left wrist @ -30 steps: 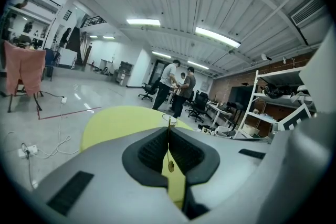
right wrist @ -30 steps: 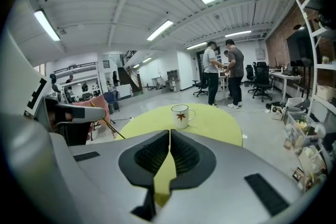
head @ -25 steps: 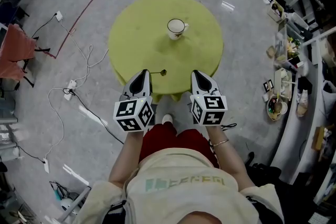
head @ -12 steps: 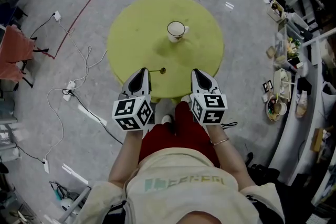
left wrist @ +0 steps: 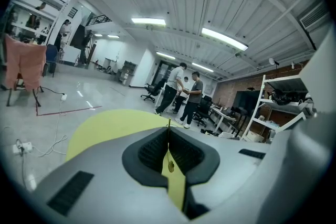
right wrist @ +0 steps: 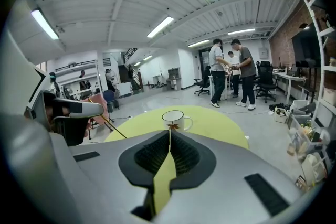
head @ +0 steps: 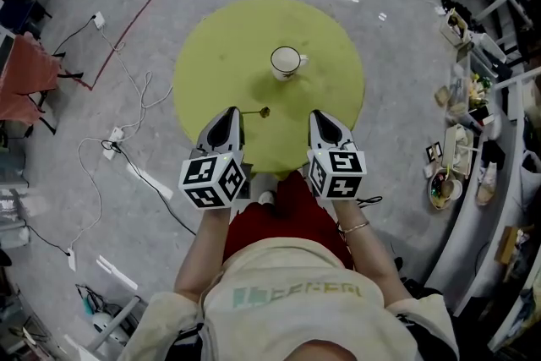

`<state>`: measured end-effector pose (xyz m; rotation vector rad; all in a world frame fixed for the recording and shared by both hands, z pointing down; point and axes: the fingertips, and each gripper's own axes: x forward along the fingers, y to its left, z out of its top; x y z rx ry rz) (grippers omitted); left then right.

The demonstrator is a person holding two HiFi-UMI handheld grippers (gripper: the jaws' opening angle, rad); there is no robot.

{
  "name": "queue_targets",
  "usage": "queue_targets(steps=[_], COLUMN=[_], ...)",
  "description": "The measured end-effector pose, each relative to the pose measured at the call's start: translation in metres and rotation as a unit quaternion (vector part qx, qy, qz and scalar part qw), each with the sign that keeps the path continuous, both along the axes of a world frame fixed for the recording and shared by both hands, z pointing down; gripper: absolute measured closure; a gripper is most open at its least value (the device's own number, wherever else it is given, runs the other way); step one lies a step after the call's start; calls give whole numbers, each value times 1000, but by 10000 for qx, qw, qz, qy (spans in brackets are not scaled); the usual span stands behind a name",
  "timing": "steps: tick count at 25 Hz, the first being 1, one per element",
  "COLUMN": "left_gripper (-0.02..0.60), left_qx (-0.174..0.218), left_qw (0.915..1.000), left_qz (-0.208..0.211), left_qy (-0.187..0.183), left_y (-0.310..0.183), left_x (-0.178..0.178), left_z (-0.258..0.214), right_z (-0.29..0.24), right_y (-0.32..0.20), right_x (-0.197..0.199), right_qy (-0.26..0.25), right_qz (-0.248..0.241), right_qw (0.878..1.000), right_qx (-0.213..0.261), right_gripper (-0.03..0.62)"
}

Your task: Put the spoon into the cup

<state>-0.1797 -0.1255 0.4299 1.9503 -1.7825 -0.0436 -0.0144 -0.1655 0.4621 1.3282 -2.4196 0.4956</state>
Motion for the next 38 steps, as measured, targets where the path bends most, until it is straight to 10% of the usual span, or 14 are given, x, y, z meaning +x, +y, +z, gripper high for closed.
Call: queue_targets(steps=[38], left_gripper=[557], left_qx=[49], left_qw=[9990], left_qz=[-444], left_qy=[-46], left_y=[-163], left_x=[33], left_z=[-19], right_z=[2], right_y=[-154], right_x=[14], right_qy=[-108], right_qz=[-673], right_qw=[9976], right_qx=[-137], right_gripper=[557])
